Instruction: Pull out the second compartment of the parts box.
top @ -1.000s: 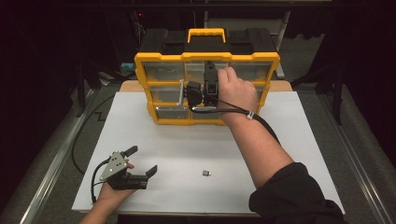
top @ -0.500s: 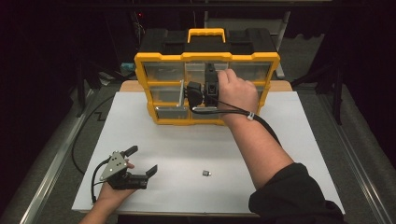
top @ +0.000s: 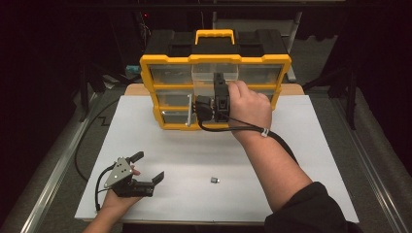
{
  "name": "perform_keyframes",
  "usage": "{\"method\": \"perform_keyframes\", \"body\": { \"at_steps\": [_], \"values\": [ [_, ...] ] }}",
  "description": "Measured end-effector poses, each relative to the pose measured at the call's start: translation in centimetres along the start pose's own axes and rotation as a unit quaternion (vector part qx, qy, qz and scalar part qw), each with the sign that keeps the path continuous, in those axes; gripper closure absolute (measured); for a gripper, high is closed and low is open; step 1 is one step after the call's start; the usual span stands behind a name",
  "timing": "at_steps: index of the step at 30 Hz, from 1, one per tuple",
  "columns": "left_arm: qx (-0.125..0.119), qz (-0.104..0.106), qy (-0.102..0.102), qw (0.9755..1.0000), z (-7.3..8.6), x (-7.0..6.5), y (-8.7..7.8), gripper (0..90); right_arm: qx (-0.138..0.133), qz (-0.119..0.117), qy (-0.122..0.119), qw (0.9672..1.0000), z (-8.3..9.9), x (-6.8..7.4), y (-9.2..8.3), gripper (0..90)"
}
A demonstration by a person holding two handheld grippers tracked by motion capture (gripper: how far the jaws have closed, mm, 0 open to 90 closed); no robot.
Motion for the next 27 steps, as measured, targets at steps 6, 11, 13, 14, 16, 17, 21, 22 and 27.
{"method": "perform_keyframes", "body": {
  "at_steps": [6, 11, 13, 14, 16, 17, 21, 22, 27],
  "values": [
    [0.000, 0.001, -0.001, 1.0000, 0.0, 0.0, 0.0, 0.1, -0.004, 0.004, -0.001, 1.0000, 0.1, -0.1, -1.0, 78.4],
    [-0.001, 0.001, -0.002, 1.0000, 0.0, 0.1, 0.0, 0.1, -0.007, 0.008, 0.001, 0.9999, 0.2, -0.3, -2.1, 78.6],
    [-0.001, 0.001, -0.002, 1.0000, 0.0, 0.0, 0.0, 0.1, -0.010, 0.009, -0.001, 0.9999, 0.2, -0.4, -2.2, 78.6],
    [-0.001, 0.001, -0.002, 1.0000, 0.0, 0.0, 0.0, 0.1, -0.010, 0.009, 0.000, 0.9999, 0.1, -0.4, -2.4, 78.6],
    [-0.001, 0.001, -0.002, 1.0000, 0.0, 0.0, 0.0, 0.1, -0.013, 0.011, -0.001, 0.9999, 0.1, -0.5, -2.8, 78.7],
    [-0.001, 0.001, -0.002, 1.0000, 0.0, 0.0, 0.0, 0.1, -0.014, 0.011, -0.004, 0.9998, 0.1, -0.5, -2.9, 78.7],
    [-0.001, 0.001, -0.002, 1.0000, 0.0, 0.0, 0.0, 0.1, -0.018, 0.014, -0.003, 0.9997, -0.1, -0.7, -3.6, 78.8],
    [-0.001, 0.001, -0.002, 1.0000, 0.0, 0.0, 0.0, 0.1, -0.019, 0.014, -0.004, 0.9997, -0.1, -0.7, -3.7, 78.8],
    [-0.001, 0.001, -0.002, 1.0000, 0.0, 0.0, 0.0, 0.1, -0.021, 0.016, -0.005, 0.9996, -0.2, -0.7, -4.3, 78.8]
  ]
}}
Point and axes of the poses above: each handheld gripper's, and its own axes: y roughly forward along the jaws, z roughly out of its underside, x roughly to its left, the point moved 4 cm from there along y, roughly forward along the jaws, and after that the axes turned 13 degrees about z, right-handed, at the moved point
